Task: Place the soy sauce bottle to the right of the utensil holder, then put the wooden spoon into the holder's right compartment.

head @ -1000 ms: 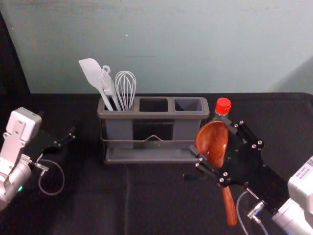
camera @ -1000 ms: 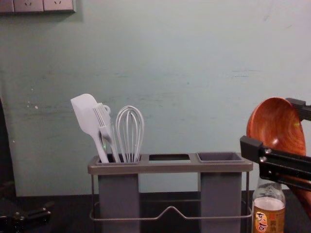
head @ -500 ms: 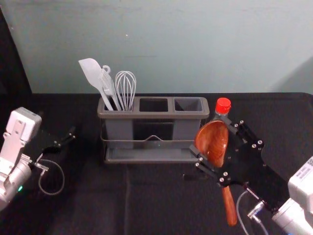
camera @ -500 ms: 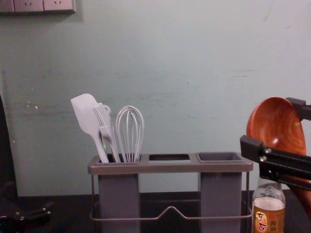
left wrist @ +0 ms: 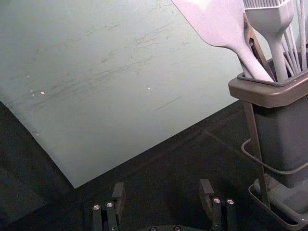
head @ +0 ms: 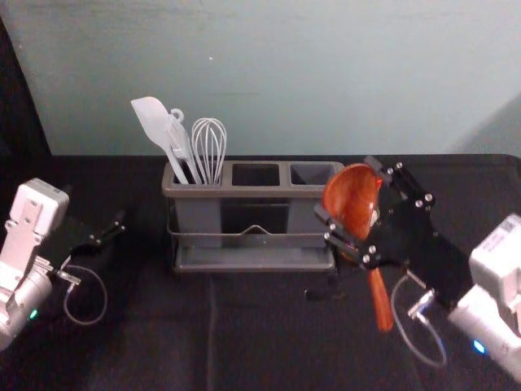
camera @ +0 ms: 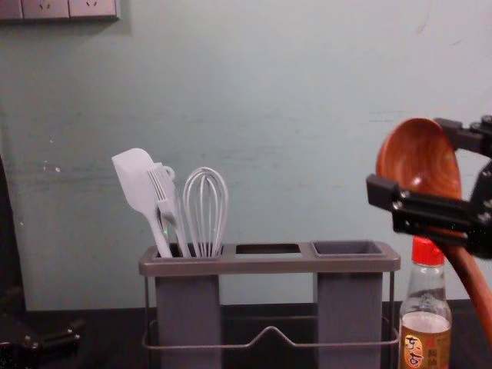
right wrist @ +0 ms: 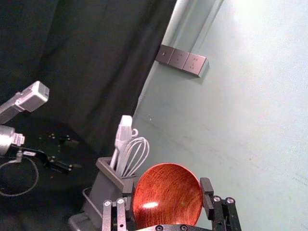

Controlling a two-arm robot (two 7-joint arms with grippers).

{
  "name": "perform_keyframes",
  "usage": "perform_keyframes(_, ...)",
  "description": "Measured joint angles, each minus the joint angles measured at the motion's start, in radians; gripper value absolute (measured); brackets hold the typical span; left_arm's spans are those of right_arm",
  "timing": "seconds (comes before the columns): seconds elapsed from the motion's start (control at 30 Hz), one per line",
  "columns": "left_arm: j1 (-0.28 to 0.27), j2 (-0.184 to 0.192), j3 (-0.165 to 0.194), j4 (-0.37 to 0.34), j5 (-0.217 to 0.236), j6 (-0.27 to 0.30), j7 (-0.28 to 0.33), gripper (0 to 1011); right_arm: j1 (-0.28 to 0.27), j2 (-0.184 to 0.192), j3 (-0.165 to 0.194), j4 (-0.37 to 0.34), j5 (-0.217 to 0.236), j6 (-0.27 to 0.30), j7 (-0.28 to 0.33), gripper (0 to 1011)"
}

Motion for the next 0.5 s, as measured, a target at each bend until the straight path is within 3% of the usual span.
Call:
perform_keyframes(0.3,0.000,0.000,0.000,0.000,0.000,0.000,0.000,1012,0.139,0.009,-0.027,0.081,0.027,0.006,0.017,844)
perform_keyframes(0.5,0.000,0.000,0.000,0.000,0.000,0.000,0.000,1011,0.215,0.002,-0.057,0.129,0.020,-0.028,0.011,844)
